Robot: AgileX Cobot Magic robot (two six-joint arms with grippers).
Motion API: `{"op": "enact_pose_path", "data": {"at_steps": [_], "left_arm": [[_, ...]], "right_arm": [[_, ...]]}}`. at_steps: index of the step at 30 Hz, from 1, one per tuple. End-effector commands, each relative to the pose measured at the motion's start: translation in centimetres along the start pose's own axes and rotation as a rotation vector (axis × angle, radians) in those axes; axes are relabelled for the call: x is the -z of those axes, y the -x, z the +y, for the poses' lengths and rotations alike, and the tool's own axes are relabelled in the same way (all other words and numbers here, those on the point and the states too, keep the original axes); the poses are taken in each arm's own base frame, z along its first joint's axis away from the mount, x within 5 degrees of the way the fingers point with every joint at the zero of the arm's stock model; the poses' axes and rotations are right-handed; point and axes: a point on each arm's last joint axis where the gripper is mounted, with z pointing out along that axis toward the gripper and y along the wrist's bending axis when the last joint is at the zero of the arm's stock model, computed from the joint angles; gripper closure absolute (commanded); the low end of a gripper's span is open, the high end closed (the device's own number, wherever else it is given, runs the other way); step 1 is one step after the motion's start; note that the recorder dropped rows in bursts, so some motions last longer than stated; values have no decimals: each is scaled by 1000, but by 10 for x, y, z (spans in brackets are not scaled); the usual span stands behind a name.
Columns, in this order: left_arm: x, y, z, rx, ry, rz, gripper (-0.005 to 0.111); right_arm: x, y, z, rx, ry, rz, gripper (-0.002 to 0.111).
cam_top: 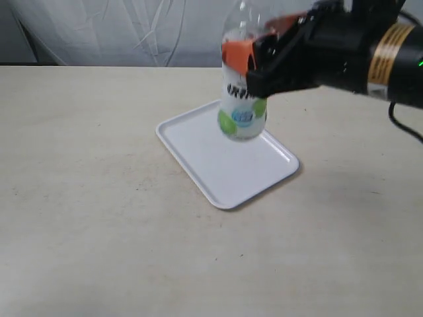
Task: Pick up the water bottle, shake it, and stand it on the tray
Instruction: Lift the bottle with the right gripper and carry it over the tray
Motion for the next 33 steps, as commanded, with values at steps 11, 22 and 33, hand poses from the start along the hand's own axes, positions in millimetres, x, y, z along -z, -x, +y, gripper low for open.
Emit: {"op": "enact_pose_path", "data": {"at_steps": [11, 22, 33], "left_arm": [[0, -1, 0, 4, 1, 0, 107], [0, -1, 0, 4, 1, 0, 107], [0, -1, 0, 4, 1, 0, 107]], "right_arm": [[-12, -9, 27, -46, 358, -118, 109], [-15, -25, -18, -59, -153, 144, 109], [-8, 7, 37, -165, 518, -203, 109]]}}
